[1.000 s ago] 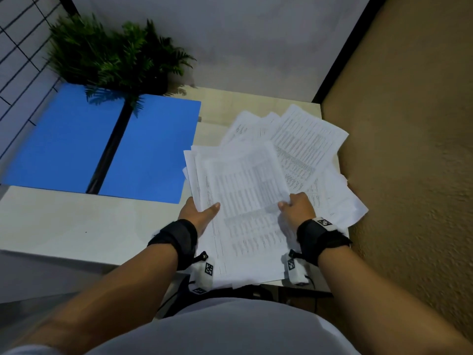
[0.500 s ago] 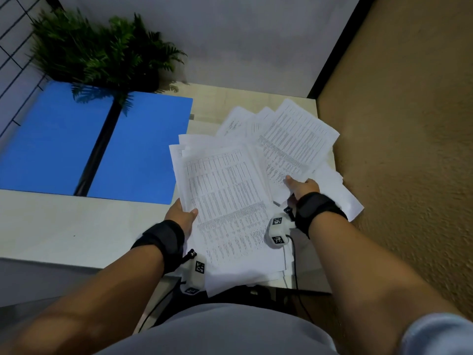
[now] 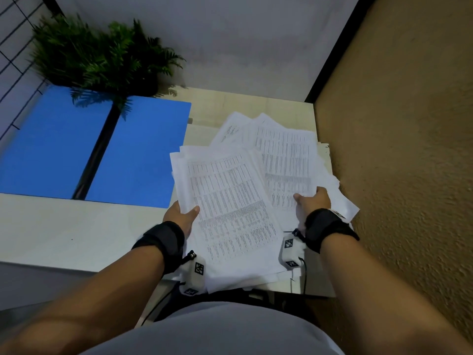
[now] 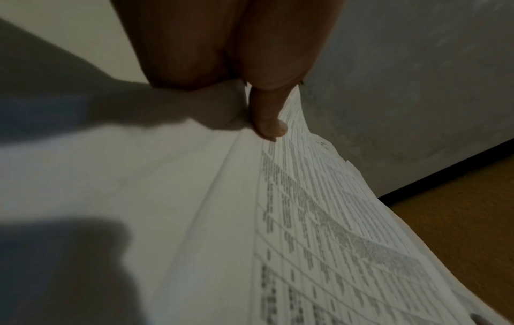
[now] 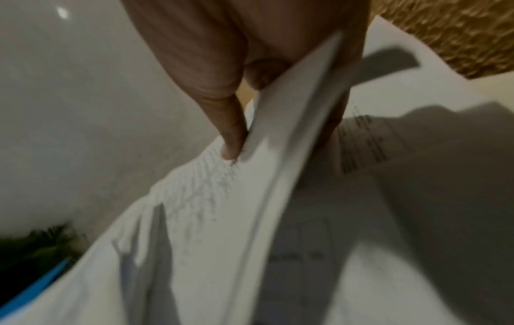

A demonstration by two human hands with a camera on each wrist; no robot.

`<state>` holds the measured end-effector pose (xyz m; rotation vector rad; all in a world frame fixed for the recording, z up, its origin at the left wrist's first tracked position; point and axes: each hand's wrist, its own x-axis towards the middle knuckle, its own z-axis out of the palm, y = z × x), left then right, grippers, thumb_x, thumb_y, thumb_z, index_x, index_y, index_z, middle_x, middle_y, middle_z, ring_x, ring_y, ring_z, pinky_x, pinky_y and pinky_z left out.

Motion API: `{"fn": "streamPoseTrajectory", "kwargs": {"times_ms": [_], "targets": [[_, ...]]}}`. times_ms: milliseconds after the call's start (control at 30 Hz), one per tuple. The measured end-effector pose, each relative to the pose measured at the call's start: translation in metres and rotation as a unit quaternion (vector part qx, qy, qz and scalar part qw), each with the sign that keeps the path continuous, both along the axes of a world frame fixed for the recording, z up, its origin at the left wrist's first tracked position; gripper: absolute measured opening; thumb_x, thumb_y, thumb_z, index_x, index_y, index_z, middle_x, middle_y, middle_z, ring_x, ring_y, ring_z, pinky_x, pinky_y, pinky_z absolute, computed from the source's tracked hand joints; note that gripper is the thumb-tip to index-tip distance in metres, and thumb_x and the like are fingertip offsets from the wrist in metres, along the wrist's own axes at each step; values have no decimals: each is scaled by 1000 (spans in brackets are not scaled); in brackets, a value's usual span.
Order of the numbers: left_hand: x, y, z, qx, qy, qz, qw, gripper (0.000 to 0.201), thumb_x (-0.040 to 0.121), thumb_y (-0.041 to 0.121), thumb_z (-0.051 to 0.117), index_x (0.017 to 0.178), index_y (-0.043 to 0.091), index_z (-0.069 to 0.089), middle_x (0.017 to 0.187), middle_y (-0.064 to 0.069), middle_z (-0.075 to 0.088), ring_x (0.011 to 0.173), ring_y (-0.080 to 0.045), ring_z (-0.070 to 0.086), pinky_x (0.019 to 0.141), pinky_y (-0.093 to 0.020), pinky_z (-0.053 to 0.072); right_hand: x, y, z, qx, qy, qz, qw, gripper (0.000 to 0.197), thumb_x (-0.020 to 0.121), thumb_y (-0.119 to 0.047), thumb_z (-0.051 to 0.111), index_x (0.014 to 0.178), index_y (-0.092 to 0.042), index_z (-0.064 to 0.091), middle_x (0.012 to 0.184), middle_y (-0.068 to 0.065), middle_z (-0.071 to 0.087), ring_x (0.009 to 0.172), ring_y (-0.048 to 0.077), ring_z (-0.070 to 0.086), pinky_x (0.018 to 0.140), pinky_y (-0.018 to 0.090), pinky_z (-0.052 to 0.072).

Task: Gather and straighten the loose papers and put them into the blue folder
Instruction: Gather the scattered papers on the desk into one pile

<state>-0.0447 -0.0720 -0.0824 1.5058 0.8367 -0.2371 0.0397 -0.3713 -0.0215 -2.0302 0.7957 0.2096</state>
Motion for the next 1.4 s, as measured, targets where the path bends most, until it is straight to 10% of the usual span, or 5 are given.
{"fn": "streamPoseTrajectory", "kwargs": {"times_ms": [333,467,667,900,1400], "targets": [[2,0,-4,-2,-9,27,1000,40,78,11,63,110,30,48,117,-4,63,111,-32,62,100,-51,48,-2,-9,128,23,-347,-12,937,12,90,-17,57,90,-29,61,86,-11,67,85,7,66,78,26,54],[0,-7,11,22,-16,28,999,22,94,28,47,115,29,46,124,-2,58,119,-30,56,107,-49,42,-23,19,102,31,-216,102,971,12,94,-12,55,101,-21,59,92,-5,66,82,10,63,70,23,53],[-6,-16,30,-71,11,26,997,89,67,78,53,141,36,27,134,16,45,125,-10,39,112,-46,26,-59,59,8,-140,5,234,962,37,101,-17,36,128,6,47,138,18,36,121,33,46,103,31,36],[-7,-16,29,65,23,-7,998,41,88,3,61,126,14,50,119,-12,63,105,-32,62,96,-43,51,-53,72,-11,-182,8,252,950,32,94,-36,47,112,-13,59,125,8,48,119,28,46,96,42,42],[-15,24,8,20,28,35,999,49,86,17,63,133,13,52,124,-10,63,113,-34,60,102,-51,45,0,2,-22,-12,15,175,984,5,93,-7,55,94,-12,55,89,-3,51,98,15,45,91,24,36]]}}
